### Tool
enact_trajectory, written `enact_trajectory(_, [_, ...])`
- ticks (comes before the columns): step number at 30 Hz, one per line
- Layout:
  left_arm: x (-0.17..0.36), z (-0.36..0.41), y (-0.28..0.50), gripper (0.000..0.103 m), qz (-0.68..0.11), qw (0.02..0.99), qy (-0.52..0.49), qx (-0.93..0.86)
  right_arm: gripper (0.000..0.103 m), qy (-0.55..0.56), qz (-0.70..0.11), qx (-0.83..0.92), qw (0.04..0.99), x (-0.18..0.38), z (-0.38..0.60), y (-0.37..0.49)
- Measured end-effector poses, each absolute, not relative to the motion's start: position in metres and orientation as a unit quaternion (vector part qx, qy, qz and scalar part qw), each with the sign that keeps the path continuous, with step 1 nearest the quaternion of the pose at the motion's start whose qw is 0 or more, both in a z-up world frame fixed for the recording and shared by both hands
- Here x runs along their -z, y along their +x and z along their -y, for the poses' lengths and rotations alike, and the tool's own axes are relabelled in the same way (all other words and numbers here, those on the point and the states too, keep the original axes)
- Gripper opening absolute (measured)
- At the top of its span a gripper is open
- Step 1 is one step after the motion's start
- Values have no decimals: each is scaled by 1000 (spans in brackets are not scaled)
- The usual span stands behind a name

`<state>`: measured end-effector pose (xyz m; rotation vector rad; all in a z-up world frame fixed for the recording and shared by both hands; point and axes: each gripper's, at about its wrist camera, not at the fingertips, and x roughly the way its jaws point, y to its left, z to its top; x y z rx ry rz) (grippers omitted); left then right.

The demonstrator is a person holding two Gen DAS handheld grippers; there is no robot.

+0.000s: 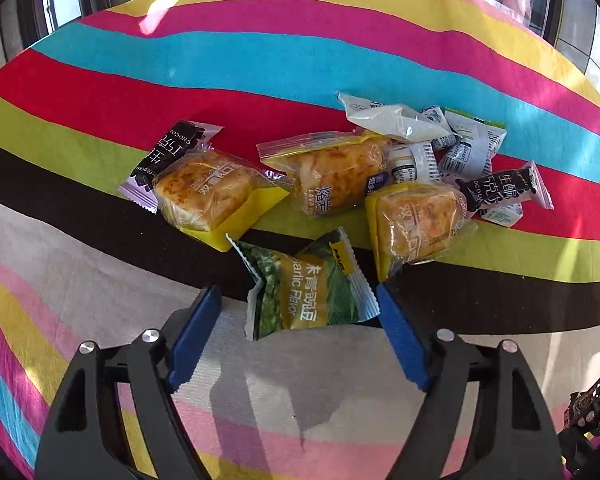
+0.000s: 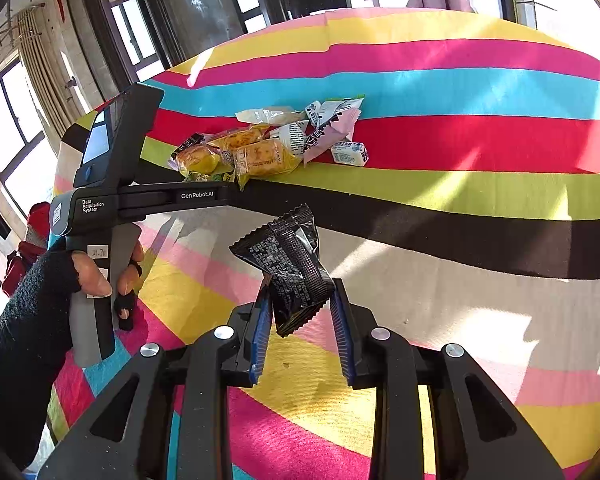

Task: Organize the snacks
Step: 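Grasp a green pea snack bag with the left tool while the right holds the black bag, then carry both bags to the white box and open both tools to drop them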

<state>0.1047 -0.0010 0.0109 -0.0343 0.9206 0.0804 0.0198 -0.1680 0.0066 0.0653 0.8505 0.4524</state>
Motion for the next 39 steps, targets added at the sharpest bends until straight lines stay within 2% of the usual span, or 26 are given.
enact_trajectory(2, [-14, -2, 90, 37, -440, 897, -35, -5, 30, 30, -405, -219, 887, -7, 168, 18])
enact_trajectory(3, [-14, -4, 82, 37, -438, 898, -43, 5, 30, 29, -403, -219, 888, -8, 168, 18])
enact_trajectory(10, [-13, -34, -3, 36, -410, 902, -133, 41, 30, 33, -397, -219, 891, -9, 169, 17])
enact_trajectory(14, [-9, -54, -19, 36, -398, 893, -200, 63, 30, 37, -396, -219, 891, -8, 171, 18])
enact_trajectory(23, [-9, -54, -16, 36, -391, 891, -217, 83, 30, 50, -394, -210, 893, -8, 177, 20])
enact_trajectory(29, [-21, -64, -45, 32, -353, 905, -210, 109, 30, 48, -394, -213, 893, -9, 175, 20])
enact_trajectory(34, [-20, -82, -59, 28, -363, 905, -194, 108, 30, 45, -398, -215, 891, -8, 170, 20])
enact_trajectory(35, [-19, -83, -58, 31, -372, 903, -186, 107, 30, 46, -400, -214, 890, -8, 170, 21])
enact_trajectory(38, [-17, -85, -52, 89, -390, 903, -167, 70, 30, 43, -403, -211, 889, -7, 169, 20])
enact_trajectory(39, [-18, -85, -50, 96, -390, 905, -159, 56, 30, 42, -405, -210, 889, -7, 168, 20])
